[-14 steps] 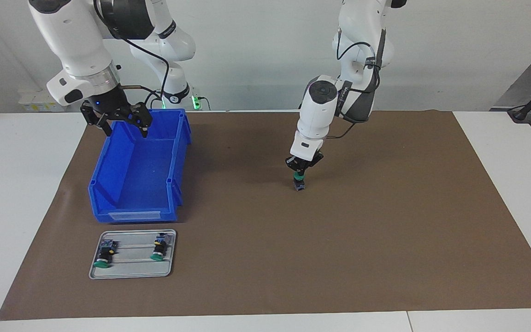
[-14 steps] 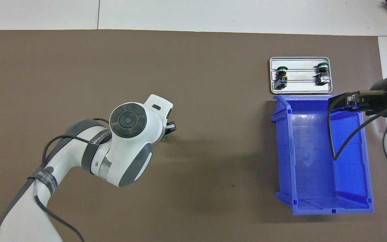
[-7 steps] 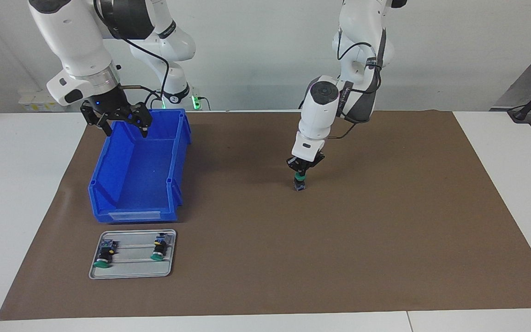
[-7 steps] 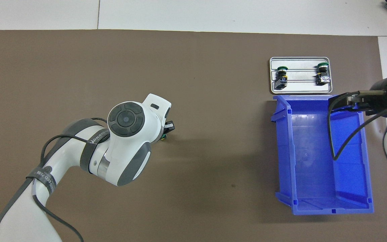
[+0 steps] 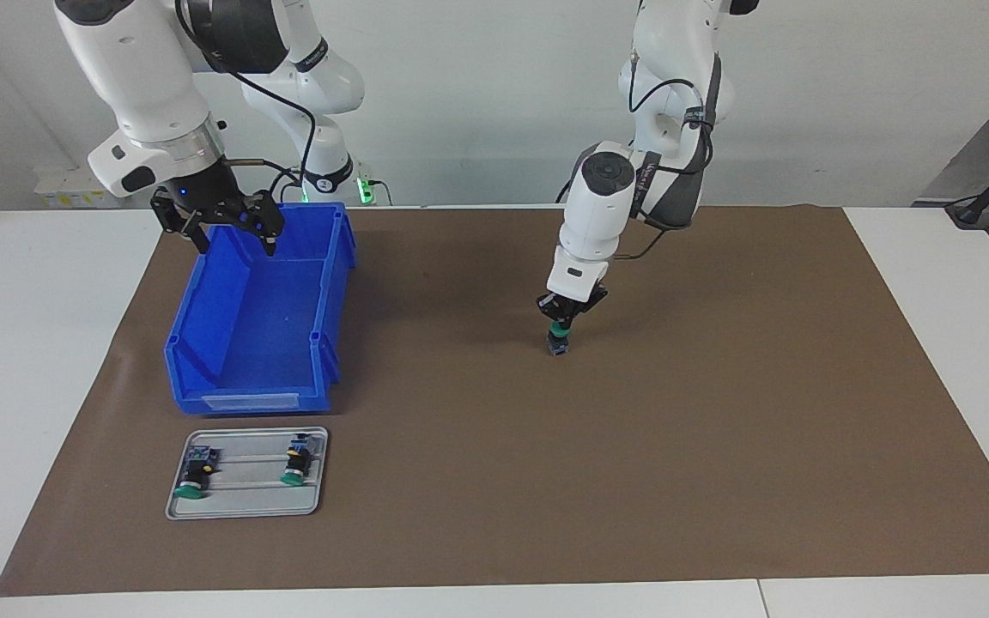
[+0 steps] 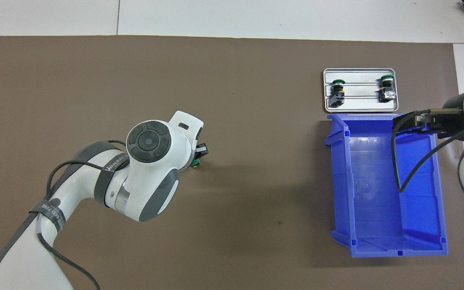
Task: Place and press button with both arms
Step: 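Press down on the green button cap with the closed left gripper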
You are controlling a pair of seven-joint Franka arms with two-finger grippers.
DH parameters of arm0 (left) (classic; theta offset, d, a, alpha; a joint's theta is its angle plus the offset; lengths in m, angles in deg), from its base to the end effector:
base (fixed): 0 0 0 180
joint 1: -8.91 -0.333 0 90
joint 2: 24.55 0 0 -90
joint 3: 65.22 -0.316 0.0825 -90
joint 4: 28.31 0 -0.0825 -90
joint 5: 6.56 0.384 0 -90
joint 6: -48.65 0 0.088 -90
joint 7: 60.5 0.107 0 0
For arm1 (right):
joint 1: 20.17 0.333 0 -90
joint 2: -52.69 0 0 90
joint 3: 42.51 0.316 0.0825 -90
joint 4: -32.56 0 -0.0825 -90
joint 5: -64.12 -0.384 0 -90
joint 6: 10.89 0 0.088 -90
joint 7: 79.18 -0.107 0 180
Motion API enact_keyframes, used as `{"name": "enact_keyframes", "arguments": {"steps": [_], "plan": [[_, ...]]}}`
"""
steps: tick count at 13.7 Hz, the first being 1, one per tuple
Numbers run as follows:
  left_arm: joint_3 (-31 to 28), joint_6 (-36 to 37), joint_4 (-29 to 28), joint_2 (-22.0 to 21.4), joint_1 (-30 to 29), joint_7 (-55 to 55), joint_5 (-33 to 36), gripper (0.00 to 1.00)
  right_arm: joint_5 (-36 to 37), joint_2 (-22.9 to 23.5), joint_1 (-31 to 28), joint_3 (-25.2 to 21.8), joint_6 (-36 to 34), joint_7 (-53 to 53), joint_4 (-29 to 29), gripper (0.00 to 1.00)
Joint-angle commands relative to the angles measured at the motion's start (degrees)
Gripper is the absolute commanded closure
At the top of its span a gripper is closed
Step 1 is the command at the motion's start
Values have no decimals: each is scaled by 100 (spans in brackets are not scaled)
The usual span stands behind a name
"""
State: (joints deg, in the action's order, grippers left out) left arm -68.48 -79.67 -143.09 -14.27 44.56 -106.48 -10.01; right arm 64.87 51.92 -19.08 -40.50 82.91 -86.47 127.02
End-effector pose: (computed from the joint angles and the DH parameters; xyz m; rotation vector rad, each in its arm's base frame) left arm 0.4995 -0.3201 0.3745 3.0472 0.4170 0.0312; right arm 0.5542 0.0288 0.6009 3.1262 -0.1130 0.0049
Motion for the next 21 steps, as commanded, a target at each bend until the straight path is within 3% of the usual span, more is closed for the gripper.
{"name": "enact_keyframes", "arguments": {"steps": [1, 8, 13, 16, 21], "plan": [[-25, -45, 16, -44, 22, 28, -155, 100, -102, -46, -65, 45, -37, 132, 29, 0], [-16, -106, -71, -52, 57, 28, -164, 100, -102, -46, -56, 45, -28, 131, 38, 0], [-25, -685, -422, -17, 83, 28, -164, 100, -102, -46, -48, 54, 16, 105, 38, 0], [-25, -1027, -449, 307, 101, 28, -164, 100, -102, -46, -48, 71, 16, 96, 38, 0], [-25, -415, -107, 299, 83, 28, -155, 100, -102, -55, -30, 80, -10, 44, 38, 0]]}}
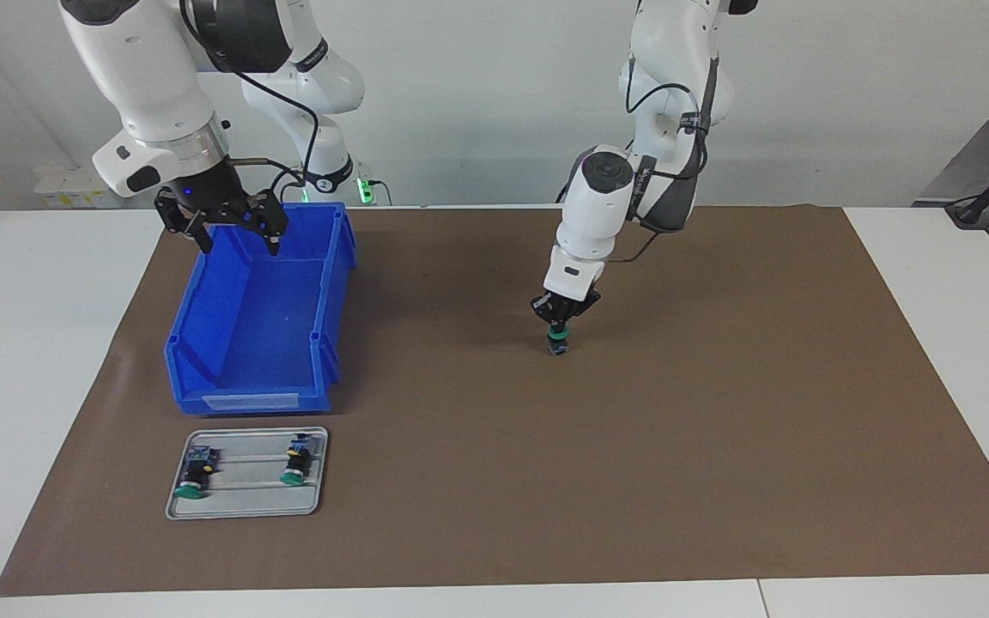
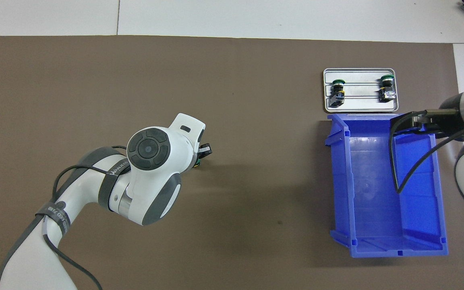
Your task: Place and press button with both arms
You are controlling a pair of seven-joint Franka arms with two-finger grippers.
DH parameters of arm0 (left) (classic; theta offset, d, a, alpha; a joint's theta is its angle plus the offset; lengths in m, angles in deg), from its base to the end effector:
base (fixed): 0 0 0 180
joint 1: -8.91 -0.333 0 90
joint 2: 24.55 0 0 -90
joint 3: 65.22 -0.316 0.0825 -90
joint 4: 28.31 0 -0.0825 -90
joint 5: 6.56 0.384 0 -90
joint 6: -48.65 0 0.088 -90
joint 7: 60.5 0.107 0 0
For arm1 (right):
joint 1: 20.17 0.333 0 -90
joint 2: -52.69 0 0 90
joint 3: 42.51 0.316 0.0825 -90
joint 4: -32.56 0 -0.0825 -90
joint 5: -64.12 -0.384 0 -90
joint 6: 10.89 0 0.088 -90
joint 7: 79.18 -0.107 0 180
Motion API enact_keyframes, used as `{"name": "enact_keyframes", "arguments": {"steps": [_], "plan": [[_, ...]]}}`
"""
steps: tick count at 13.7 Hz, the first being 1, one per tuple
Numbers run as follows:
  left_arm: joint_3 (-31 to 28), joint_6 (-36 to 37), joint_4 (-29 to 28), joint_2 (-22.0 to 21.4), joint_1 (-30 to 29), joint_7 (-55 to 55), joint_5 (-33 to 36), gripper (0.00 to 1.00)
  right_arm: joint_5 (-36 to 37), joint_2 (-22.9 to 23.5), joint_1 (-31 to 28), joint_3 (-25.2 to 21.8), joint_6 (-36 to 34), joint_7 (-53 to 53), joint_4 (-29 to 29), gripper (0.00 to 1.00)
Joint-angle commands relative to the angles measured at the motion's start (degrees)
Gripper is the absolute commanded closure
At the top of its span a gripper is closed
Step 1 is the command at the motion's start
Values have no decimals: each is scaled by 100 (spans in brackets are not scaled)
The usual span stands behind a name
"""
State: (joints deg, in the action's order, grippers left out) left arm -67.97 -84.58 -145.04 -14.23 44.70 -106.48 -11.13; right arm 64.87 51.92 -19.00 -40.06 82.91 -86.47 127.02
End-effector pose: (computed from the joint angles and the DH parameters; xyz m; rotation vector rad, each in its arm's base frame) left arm 0.4959 -0.3251 0.3668 3.0025 0.4172 0.0760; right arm 0.5539 0.0339 0.6009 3.1266 -0.0988 0.0050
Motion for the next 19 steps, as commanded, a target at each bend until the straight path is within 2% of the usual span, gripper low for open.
{"name": "enact_keyframes", "arguments": {"steps": [1, 4, 7, 10, 15, 19], "plan": [[-76, 261, 167, 269, 69, 28, -44, 100, -102, -55, -21, 37, -2, 0, 37, 0], [-85, 866, 509, 181, 8, 36, -44, 100, -93, -55, 102, 45, 7, -149, 28, 0], [-138, 1815, 1203, 163, -132, 263, -35, 100, -85, -46, 102, 45, 24, -176, 20, 1], [-147, 2694, 1897, 111, -658, 1096, -35, 100, -93, -38, 260, 151, 269, -430, 46, 1], [-155, 3943, 2742, 111, -1818, 2969, 44, 100, -102, 76, 1181, 160, 761, -1684, 168, 3], [-199, 4822, 3217, 102, -2592, 4339, 140, 100, -85, 524, 1938, 160, 1271, -2837, 108, 4]]}}
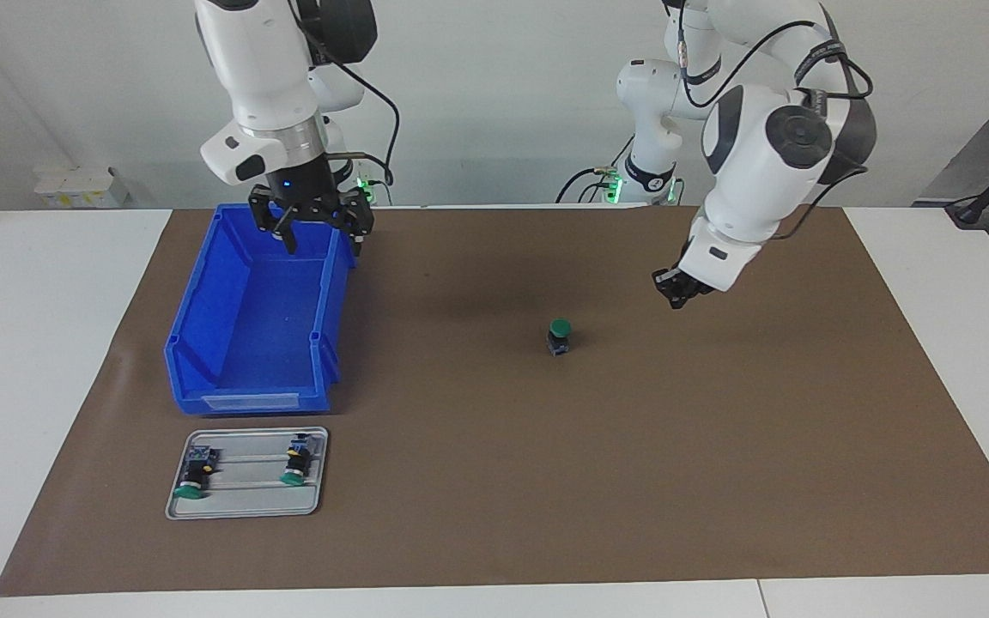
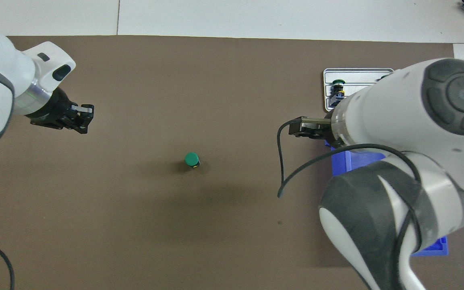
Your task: Place and press button with both arms
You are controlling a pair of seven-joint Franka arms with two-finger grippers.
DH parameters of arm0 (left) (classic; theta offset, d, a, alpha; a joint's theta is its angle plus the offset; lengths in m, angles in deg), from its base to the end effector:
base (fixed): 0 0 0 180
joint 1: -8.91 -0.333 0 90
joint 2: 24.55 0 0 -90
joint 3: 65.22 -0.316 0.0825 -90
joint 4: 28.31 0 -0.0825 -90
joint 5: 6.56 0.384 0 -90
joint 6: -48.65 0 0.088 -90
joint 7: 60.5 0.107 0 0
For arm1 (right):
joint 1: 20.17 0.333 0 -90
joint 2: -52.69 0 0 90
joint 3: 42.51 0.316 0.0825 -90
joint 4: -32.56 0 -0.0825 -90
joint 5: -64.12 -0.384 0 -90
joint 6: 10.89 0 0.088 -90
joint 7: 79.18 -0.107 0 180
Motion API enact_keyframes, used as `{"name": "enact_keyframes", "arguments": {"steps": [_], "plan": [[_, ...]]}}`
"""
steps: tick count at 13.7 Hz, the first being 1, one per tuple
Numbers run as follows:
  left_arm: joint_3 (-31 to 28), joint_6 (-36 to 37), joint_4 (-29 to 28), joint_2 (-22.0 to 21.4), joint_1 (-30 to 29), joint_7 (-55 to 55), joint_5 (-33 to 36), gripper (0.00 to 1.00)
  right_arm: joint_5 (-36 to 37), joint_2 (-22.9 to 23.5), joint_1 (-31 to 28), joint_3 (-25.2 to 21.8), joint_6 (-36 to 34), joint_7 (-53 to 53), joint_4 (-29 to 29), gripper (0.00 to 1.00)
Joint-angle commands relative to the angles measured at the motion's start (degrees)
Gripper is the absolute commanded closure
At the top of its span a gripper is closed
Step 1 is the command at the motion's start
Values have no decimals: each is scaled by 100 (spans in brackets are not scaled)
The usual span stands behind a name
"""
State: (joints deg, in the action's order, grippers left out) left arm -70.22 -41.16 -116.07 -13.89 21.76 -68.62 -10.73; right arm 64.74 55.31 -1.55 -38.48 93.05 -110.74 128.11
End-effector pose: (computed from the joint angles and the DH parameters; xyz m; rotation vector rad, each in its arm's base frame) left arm 0.5951 -0.0941 0.5352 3.0970 0.0149 -0.2419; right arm 0.5424 0.2245 0.5744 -3.0898 0.2379 -0.1444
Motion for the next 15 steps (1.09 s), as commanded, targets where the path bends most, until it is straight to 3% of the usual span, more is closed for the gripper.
{"name": "enact_keyframes", "arguments": {"steps": [1, 7, 13, 15], "plan": [[34, 647, 391, 68, -466, 801, 136, 100, -11, 291, 368, 2, 371, -664, -54, 5], [34, 1562, 1077, 33, -591, 970, 276, 100, 270, 1485, 1168, 2, 636, -1650, -871, 8], [69, 1177, 911, -221, -591, 997, 286, 100, 333, 2189, 1530, 2, 1039, -2310, -1215, 9], [69, 1028, 875, -222, -599, 1014, 268, 100, 342, 2662, 1775, -16, 1119, -2563, -1564, 8]]}}
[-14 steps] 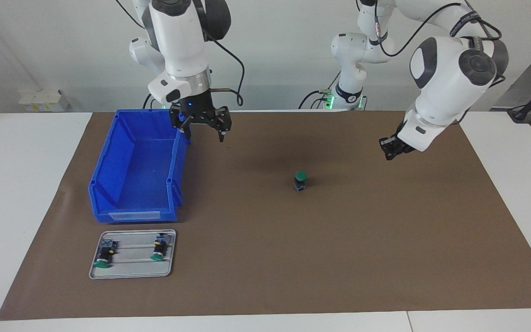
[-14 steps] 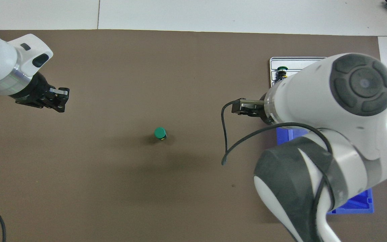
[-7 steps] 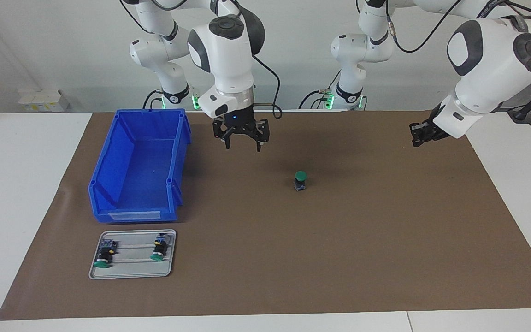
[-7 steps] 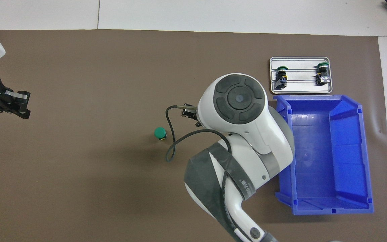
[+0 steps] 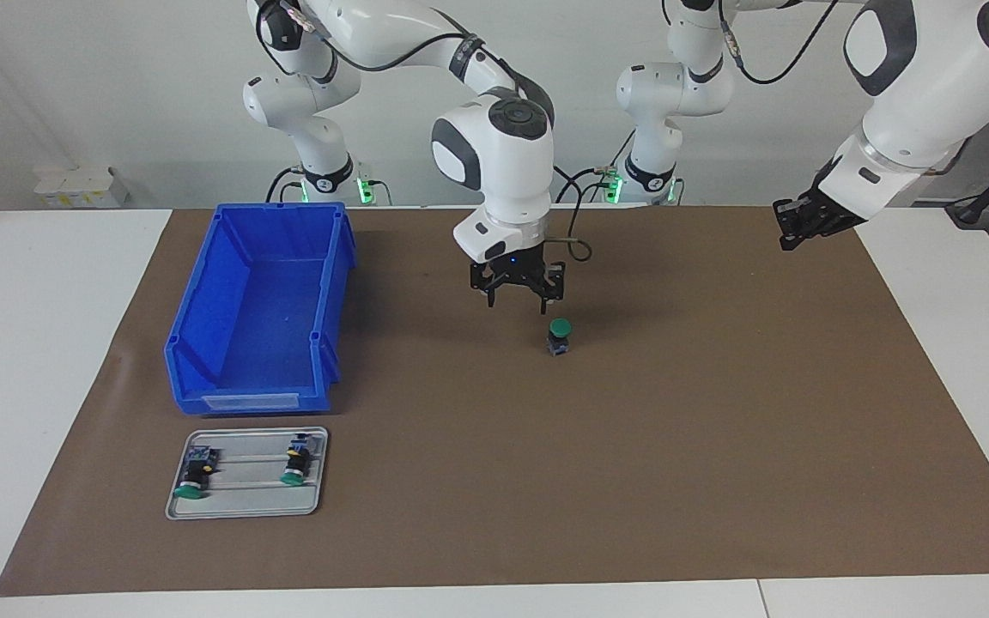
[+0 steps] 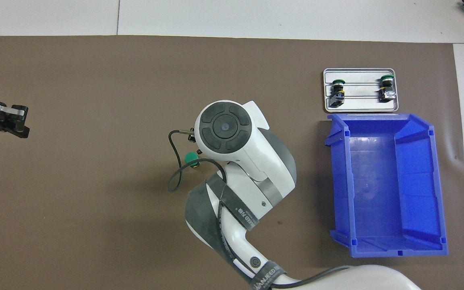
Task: Place and press button with both arms
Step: 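Grasp the green-capped button with the right gripper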
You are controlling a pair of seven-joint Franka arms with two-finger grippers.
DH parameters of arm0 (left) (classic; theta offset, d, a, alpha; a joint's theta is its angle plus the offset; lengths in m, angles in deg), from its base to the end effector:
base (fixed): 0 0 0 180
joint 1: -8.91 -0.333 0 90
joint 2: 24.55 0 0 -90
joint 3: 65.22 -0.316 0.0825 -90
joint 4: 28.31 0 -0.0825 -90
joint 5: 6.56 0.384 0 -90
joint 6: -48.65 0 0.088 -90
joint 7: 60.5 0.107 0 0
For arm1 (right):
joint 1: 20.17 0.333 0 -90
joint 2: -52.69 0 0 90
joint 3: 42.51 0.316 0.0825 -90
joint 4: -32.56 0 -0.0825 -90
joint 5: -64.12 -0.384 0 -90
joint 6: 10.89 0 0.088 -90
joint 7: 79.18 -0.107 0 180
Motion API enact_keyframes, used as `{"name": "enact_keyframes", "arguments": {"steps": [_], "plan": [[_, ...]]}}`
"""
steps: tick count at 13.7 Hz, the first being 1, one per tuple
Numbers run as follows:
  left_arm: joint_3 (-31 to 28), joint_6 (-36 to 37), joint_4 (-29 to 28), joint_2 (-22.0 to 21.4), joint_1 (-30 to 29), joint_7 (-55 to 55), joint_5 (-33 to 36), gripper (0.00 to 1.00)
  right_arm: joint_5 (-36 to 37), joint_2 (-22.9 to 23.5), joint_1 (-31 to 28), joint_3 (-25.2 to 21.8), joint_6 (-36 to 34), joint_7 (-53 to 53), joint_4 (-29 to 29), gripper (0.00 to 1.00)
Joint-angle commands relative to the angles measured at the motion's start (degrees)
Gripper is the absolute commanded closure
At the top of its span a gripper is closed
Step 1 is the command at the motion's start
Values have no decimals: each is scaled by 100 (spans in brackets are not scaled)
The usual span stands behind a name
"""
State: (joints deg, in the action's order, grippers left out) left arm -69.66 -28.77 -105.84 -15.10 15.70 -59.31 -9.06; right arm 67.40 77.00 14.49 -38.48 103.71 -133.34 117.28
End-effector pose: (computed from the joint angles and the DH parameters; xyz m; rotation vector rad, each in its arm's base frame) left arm 0.5804 -0.0334 0.6140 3.1002 -0.1050 -0.2591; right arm 0.5478 0.4247 0.4424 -3.0592 0.3943 -0.1321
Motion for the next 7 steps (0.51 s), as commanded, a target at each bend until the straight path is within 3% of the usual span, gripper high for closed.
{"name": "enact_keyframes", "arguments": {"steps": [1, 5, 6, 7], "plan": [[14, -300, -166, -110, 15, 83, 100, 99, 137, 834, 303, -24, 18, -480, -848, 8], [14, -581, -272, -145, 15, 372, 100, 41, 278, 1373, 550, -16, 194, -779, -1142, 9], [5, -660, -315, -154, 7, 391, 100, 15, 313, 1443, 603, -16, 246, -841, -1133, 9], [5, -704, -342, -163, 7, 391, 100, 1, 409, 1435, 647, 2, 368, -842, -1090, 9]]}}
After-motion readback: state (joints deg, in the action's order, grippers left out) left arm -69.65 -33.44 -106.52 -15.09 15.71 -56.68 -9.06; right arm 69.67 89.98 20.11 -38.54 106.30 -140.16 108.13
